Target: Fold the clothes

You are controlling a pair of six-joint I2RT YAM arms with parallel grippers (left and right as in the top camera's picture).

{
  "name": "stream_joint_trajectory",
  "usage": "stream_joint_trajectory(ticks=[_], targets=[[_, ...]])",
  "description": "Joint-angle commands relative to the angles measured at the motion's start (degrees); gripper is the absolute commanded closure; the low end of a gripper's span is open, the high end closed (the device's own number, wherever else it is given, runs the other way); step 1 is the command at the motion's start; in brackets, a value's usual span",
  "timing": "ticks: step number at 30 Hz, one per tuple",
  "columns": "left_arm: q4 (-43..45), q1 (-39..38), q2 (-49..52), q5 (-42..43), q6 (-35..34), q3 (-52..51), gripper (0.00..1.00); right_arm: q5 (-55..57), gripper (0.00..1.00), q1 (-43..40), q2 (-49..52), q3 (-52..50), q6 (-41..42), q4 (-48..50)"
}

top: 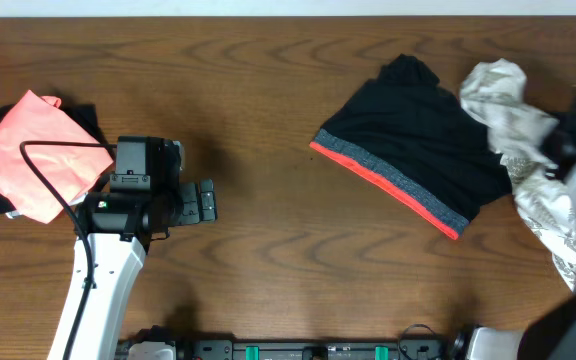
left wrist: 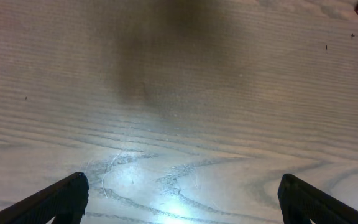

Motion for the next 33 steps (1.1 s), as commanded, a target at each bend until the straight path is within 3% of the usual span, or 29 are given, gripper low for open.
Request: stream_joint_trajectory(ticks=[1,3,6,8,10,12,21,27,33], targets=[[-0.09,-0.17,0.11,-0.04,-0.28,0.94,0.03,7.1,0.99,-6.1,-5.64,1.01,11.72,-2.36],[-0.09,-0.17,0.11,-0.04,-0.28,0.94,0.03,6.05,0.99,-10.82,-7.02,1.01,16.81,-5.4],[-0.09,-0.17,0.11,-0.02,-0.28,0.94,0.03,0.66,0.96,-14.19,-6.54,0.94,17.59,-6.88],[-0.09,-0.17,0.11,0.0,-0.31,0.94,0.02,-4.31,0.89,-15.21,-5.7,0.94,17.51,-7.23],[-0.07,-0.17,0.11,1.09,-0.31,0.94,0.02,-8.55,0.77,-15.32,-5.11,0.94,16.59,-7.15],[0.61,-0.17,0.11,4.13,-0.28,0.94,0.02,-13.2,0.7,-15.23,-5.07,0.94,13.94,-6.69],[9.14,-3.1,0.52,12.81,-0.31,0.94,0.02,-42.25,0.59,-9.68,-5.86,0.94,-5.46,-1.2],[17.97,-12.5,5.22,12.79,-0.5,0.94,0.02,-36.48,0.4,2.03,-5.68,0.87,-12.83,-2.93],[33.86,-19.89,16.65,11.39,-1.79,0.94,0.02,-32.68,0.37,11.85,-4.2,0.83,-16.48,-6.56]])
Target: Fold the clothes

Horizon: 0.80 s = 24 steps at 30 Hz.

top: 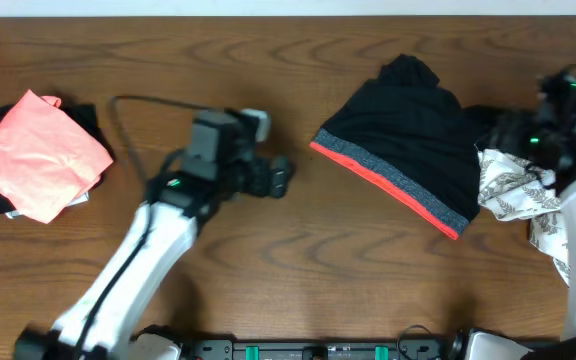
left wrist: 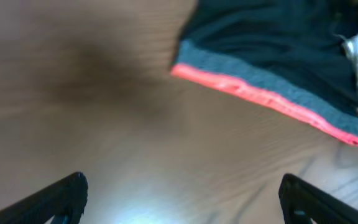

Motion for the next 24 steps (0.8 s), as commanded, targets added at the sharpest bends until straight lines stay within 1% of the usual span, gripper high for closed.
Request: stream_joint_trajectory(ticks=[1,6,10,13,19,24], targets=[[6.58,-2.71,7.3,-0.55,-1.18,0.76,0.02,3.74,0.37,4.15,1.22,-0.02,-3.37,-2.29],[19.21,-3.34,18.01,-0.42,-4.81,0.79,0.02,5.99,0.37,6.6,4.42,-0.07,-3.08,-6.03],[25.16,-3.32,24.09,1.25,-4.74,1.2,0.02,5.97,0.37,6.6,5.38,-0.07,-2.67,-6.45],[25.7,-3.32,27.82,1.25,-3.15,3.26,0.02,5.97,0.37,6.6,5.4,-0.07,-2.56,-6.38],[24.87,-3.32,35.54,1.42,-3.21,10.45,0.02,5.95,0.36,6.6,5.4,-0.07,-2.34,-6.84],[23.76,-3.34,41.51,4.74,-3.93,16.85,0.02,5.95,0.36,6.6,5.4,-0.07,-2.34,-7.06]])
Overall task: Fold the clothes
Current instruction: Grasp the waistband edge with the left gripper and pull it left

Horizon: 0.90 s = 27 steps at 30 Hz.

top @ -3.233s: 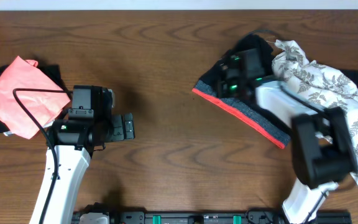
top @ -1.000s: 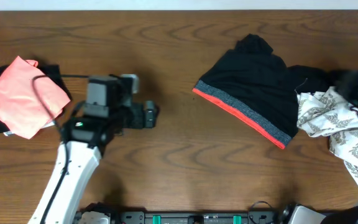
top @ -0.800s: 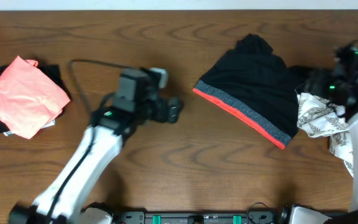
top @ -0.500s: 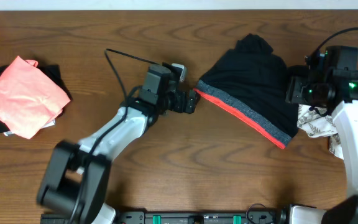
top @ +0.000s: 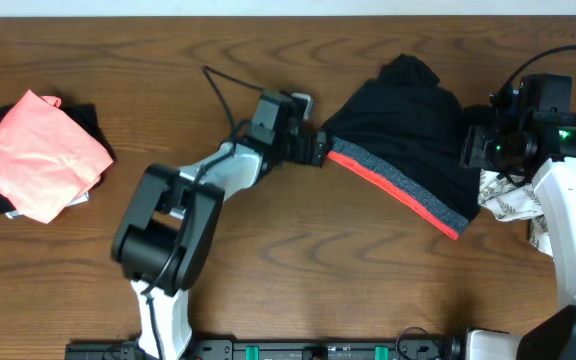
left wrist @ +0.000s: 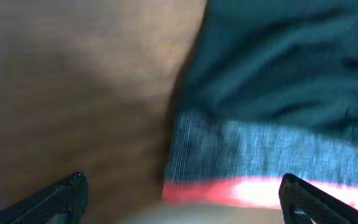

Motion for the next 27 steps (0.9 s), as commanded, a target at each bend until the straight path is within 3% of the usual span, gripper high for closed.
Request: stream_joint_trajectory(ticks=[1,6,12,20,22,25,27], targets=[[-1.09,-0.02,3.74,2.89,-0.92,4.0,0.02,0.57,0.36,0.46,-0.04,0.07,-0.26,0.0],[-5.35,-0.66,5.55,2.89,-1.42,4.57,0.02,0.83,0.37,0.44,-0.04,0.07,-0.26,0.44],[-11.06,-2.78,5.77,2.89,-1.36,4.55,0.24,0.81,0.36,0.44,-0.04,0.07,-0.26,0.83],[-9.55,-6.91,5.88,0.2,0.61,4.55,0.25,0.81,0.37,0.44,-0.04,0.07,-0.26,0.48],[-9.16,-6.97,5.88,0.04,0.59,4.55,0.37,0.81,0.37,0.44,-0.04,0.07,-0.26,0.42],[-9.18,-6.45,5.88,0.07,0.57,4.57,0.75,0.81,0.37,0.44,-0.04,0.07,-0.28,0.46],[-9.18,-5.95,5.88,0.07,0.55,4.55,0.89,0.81,0.37,0.44,-0.04,0.07,-0.26,0.44]])
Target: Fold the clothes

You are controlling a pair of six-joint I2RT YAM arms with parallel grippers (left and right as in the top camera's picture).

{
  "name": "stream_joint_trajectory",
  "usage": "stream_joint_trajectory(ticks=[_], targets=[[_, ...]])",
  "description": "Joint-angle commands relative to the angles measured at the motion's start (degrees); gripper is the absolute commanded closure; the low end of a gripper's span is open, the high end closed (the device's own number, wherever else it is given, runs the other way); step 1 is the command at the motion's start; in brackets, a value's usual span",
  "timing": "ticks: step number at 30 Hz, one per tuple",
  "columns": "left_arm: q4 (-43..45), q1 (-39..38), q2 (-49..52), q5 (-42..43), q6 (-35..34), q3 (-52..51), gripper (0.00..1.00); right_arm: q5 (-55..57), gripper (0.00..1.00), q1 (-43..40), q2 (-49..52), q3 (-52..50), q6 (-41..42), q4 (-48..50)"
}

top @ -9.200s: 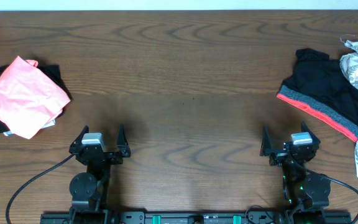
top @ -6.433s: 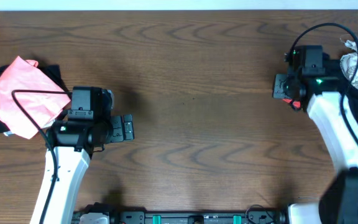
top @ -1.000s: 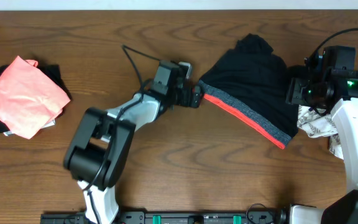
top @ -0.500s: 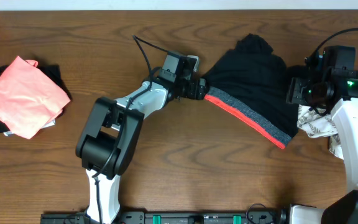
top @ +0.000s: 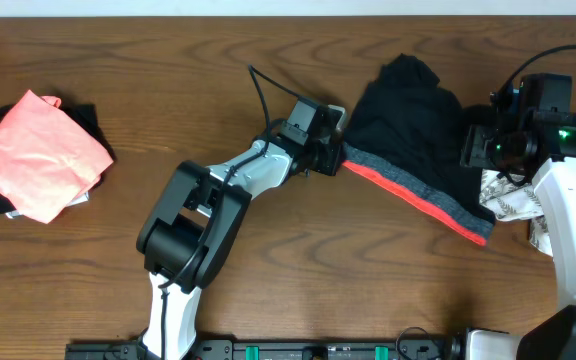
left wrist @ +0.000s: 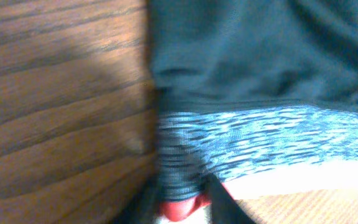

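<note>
Black shorts [top: 413, 135] with a grey waistband [left wrist: 260, 140] and a red-orange edge lie at the table's right centre. My left gripper [top: 334, 156] reaches out to the shorts' left corner and is shut on the band there. In the left wrist view the left gripper [left wrist: 182, 208] has the red edge pinched between its fingers [left wrist: 221, 200]. My right gripper [top: 471, 150] is at the shorts' right side, and its jaws do not show against the dark cloth.
A folded pile, a salmon-pink garment [top: 38, 155] on top of a black one, sits at the far left. A white patterned cloth [top: 508, 192] lies under the right arm at the right edge. Bare wooden table [top: 268, 260] lies between.
My left gripper was open around the waistband corner and is now shut on it. The corner and the shorts' lower end have shifted right. The right arm has not moved.
My left gripper stood open over bare table near the pink pile, with the right arm over the white cloth. Then the left was at mid-table and the right beside the shorts. Then the left was open at the waistband corner, and now it grips it.
</note>
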Motion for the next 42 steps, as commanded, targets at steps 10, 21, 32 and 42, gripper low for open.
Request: stream_joint_trajectory(ticks=[10,21,32,42], targets=[[-0.74,5.29,0.42,-1.99,0.5,-1.38,0.94,0.63,0.37,0.44,-0.04,0.07,-0.28,-0.22],[1.73,18.69,-6.03,-21.31,-1.36,1.2,0.94,0.66,0.37,0.44,-0.04,0.07,-0.28,-0.2],[-6.36,26.16,-9.29,-1.49,-6.58,7.85,0.36,0.63,0.36,0.44,-0.04,0.07,-0.28,-0.33],[-36.0,12.96,-17.75,0.42,-2.93,7.76,0.29,0.61,0.36,0.44,-0.04,0.07,-0.28,-0.37]])
